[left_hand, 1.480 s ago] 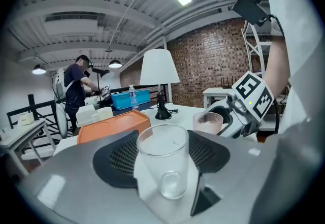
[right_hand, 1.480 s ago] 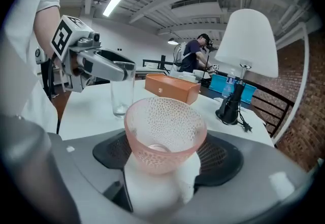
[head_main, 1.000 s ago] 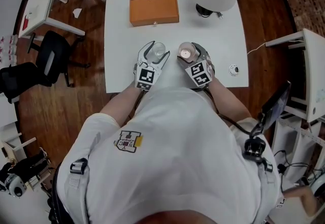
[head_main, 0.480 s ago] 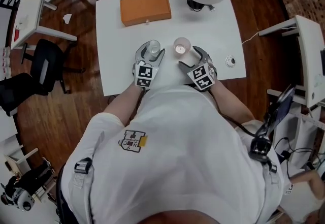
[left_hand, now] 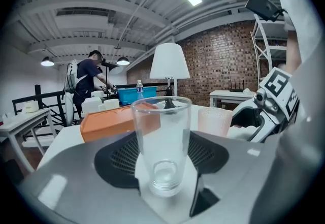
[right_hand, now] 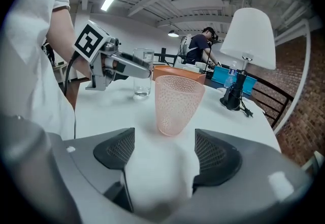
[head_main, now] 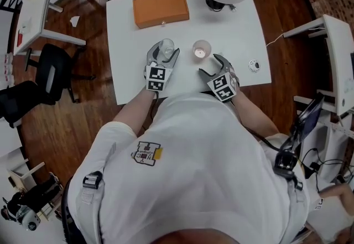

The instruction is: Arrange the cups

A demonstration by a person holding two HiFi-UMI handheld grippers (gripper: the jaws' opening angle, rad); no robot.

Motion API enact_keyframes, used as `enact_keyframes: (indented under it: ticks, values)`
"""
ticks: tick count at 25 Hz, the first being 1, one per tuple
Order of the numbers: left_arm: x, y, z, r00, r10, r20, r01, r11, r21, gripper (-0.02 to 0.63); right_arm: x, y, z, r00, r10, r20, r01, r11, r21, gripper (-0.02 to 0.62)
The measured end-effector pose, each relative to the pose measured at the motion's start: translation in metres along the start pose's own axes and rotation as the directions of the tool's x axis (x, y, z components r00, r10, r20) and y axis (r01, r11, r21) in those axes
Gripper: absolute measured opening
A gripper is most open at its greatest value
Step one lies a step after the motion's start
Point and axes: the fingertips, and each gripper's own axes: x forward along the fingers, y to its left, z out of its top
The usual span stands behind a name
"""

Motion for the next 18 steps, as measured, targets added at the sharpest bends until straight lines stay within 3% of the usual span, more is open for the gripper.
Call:
enact_keyframes:
  ticks: [11, 18]
  values:
    - [-0.005, 0.084, 0.071, 0.994, 0.078, 0.082, -0.079, 0.997, 0.006, 0.281, 0.011, -0.004, 0.018, 0.999, -0.050, 0.016, 0.049, 0.998, 0.025, 0.341]
    - [0.020, 0.133, 0.109, 0.990, 0.087, 0.114, -0.086, 0.996, -0.008, 0.281, 0.020, -0.008, 0.030, 0.997, -0.082, 0.012, 0.082, 0.995, 0.052, 0.341]
